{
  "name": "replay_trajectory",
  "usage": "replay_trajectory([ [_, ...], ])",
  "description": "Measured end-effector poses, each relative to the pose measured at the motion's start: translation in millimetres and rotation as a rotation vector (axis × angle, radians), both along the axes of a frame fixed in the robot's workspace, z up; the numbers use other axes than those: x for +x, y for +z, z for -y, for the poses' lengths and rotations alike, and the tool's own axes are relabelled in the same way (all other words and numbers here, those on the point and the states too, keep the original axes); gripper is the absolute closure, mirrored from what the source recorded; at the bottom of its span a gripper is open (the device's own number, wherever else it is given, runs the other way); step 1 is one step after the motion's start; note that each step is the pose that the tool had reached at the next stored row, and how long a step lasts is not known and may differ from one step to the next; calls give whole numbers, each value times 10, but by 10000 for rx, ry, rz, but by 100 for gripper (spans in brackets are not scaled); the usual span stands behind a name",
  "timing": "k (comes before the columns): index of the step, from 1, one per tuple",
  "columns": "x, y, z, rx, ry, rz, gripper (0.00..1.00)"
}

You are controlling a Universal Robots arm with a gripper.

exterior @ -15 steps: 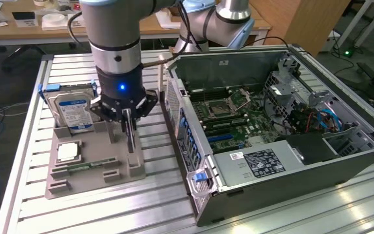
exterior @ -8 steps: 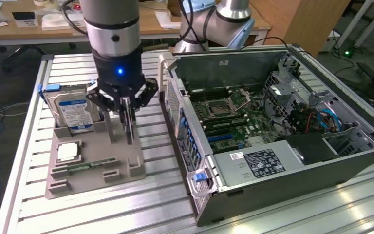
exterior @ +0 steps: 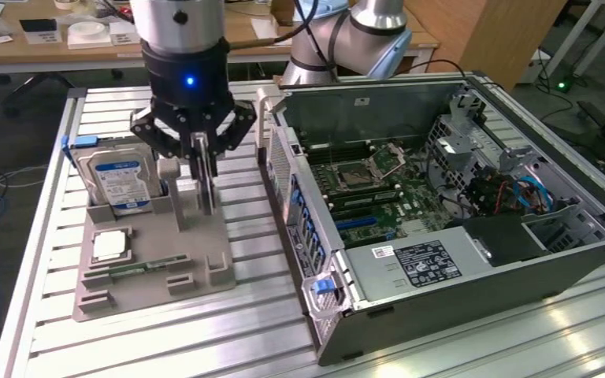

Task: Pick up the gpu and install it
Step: 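Pick up the gpu and move the gpu toward the slot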

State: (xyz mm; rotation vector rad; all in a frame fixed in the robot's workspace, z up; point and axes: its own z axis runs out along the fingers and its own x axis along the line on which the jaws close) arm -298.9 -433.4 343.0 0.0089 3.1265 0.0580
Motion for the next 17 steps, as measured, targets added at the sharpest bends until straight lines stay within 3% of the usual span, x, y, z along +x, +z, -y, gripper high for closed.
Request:
replay_trajectory([
  [17,0,772,0,3,0,0,72],
])
